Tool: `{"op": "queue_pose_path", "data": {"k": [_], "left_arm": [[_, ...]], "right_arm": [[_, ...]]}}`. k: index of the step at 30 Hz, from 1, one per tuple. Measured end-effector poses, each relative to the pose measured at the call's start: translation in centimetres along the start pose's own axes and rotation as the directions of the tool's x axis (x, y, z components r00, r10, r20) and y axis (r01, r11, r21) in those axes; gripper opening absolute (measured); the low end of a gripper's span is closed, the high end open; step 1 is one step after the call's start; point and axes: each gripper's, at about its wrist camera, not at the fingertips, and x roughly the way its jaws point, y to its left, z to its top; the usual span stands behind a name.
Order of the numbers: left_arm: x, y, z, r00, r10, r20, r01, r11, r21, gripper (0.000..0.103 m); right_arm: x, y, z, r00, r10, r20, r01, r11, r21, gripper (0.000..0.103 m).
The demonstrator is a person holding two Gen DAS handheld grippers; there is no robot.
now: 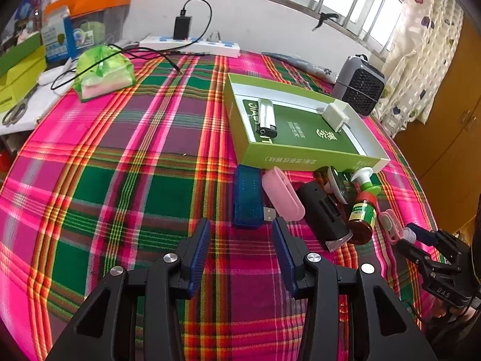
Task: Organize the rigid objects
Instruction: 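Move both grippers back toward the remaining items on the tablecloth, then grasp the blue USB stick with the left gripper while the right gripper grasps the white round reel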
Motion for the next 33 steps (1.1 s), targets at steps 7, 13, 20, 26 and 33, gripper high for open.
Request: {"op": "queue_pose_path", "data": {"k": [7,13,20,26,33], "left_arm": [[0.6,0.0,0.3,1.0,-0.004,-0.011,0.004,1.0,0.005,0.041],[1.0,-0.1,0.4,1.0,-0.005,-0.018,0.006,1.0,0.008,0.041],[1.4,-0.5,1.3,1.0,0.003,-0.014,-0.002,1.0,0.031,0.041],[2.7,-0.8,2.4,0.998,0.053,-0.034,-0.05,0.996,0.071,0.042],[3.4,-0.9,2.9,0.996,0.078,-0.044,-0.074,0.993,0.087,0.041]], "right_arm": [[0.0,0.2,0.0,1.0,-0.001,0.001,0.001,1.0,-0.007,0.038],[-0.1,0.1,0.0,1.0,-0.015,0.004,0.015,1.0,-0.001,0.033],[-0.3,0.1,-0.2,1.0,-0.023,0.006,0.023,1.0,0.003,0.033],[-0.2,0.0,-0.2,1.0,-0.026,0.005,0.026,1.0,0.001,0.033],[-0.2,0.0,-0.1,1.0,-0.024,0.005,0.024,1.0,0.002,0.033]]}}
